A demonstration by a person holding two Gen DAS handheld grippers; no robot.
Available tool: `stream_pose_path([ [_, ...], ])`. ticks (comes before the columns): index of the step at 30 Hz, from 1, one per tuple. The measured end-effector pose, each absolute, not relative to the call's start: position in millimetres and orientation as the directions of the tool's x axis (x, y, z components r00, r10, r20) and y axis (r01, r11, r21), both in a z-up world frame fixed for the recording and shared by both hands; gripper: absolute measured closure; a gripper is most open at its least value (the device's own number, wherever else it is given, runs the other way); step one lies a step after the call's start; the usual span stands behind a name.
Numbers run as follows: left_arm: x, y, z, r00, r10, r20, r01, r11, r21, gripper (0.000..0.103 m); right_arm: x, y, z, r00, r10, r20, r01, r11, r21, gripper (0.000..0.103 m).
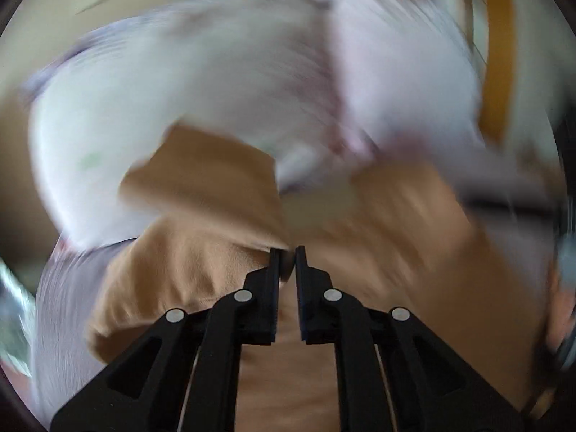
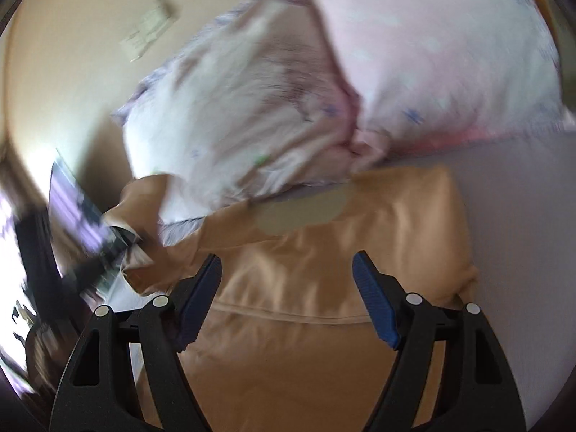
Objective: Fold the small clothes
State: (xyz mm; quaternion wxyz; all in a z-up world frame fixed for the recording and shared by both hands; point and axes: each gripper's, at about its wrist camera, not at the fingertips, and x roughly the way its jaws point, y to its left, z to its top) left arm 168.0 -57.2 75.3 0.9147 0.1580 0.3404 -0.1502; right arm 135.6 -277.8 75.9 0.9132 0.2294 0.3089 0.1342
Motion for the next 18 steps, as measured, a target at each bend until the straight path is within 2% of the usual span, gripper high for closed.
stream_pose_path([
  [2,145.8,-104.7,34.3,0.694,-0.118,-0.711,0.488,0.803,0.342,0.093,146.1,-290.0,61.8,0.743,0.398,-0.539,-0.056,0.839,0.542,0.036],
  [3,133.1,-113.0,23.6,0.700,-0.098,-0.707,0.506,0.768,0.394,0.092,150.3,-294.6,55.8,0.724,0.408,-0.555,-0.039,0.829,0.558,0.047],
  [4,114.8,-114.6,17.8,0.714,-0.091,-0.694,0.518,0.735,0.437,0.091,153.3,-297.3,51.5,0.709,0.421,-0.566,-0.032,0.821,0.570,0.052],
  [6,92.7,-102.0,22.3,0.736,-0.100,-0.670,0.512,0.730,0.454,0.077,160.7,-298.6,45.5,0.687,0.424,-0.590,-0.016,0.821,0.571,0.058],
  [7,82.8,-89.8,28.0,0.743,-0.102,-0.661,0.497,0.746,0.444,0.060,163.2,-295.4,43.4,0.679,0.414,-0.606,-0.007,0.829,0.559,0.059],
  [8,75.9,-74.9,33.9,0.751,-0.098,-0.653,0.474,0.768,0.430,0.055,166.8,-292.8,41.2,0.670,0.405,-0.622,0.000,0.838,0.546,0.060],
  [11,68.7,-36.4,41.4,0.754,-0.032,-0.657,0.392,0.823,0.410,0.055,180.7,-276.4,28.7,0.612,0.392,-0.687,0.009,0.865,0.501,0.071],
  [13,69.5,-9.4,36.8,0.729,0.025,-0.684,0.334,0.859,0.388,0.055,181.2,-268.6,17.8,0.585,0.377,-0.718,0.010,0.882,0.471,0.085],
  [14,71.4,3.5,32.3,0.710,0.042,-0.703,0.312,0.876,0.368,0.055,180.1,-266.4,18.5,0.599,0.359,-0.715,0.000,0.894,0.449,0.096],
  [16,71.6,24.0,25.0,0.678,0.063,-0.733,0.278,0.901,0.334,0.055,176.0,-256.4,24.5,0.610,0.388,-0.691,-0.072,0.895,0.439,0.100],
  [18,71.6,36.3,20.4,0.658,0.067,-0.750,0.255,0.917,0.306,0.053,169.0,-256.4,45.1,0.692,0.321,-0.646,-0.081,0.925,0.372,0.100],
])
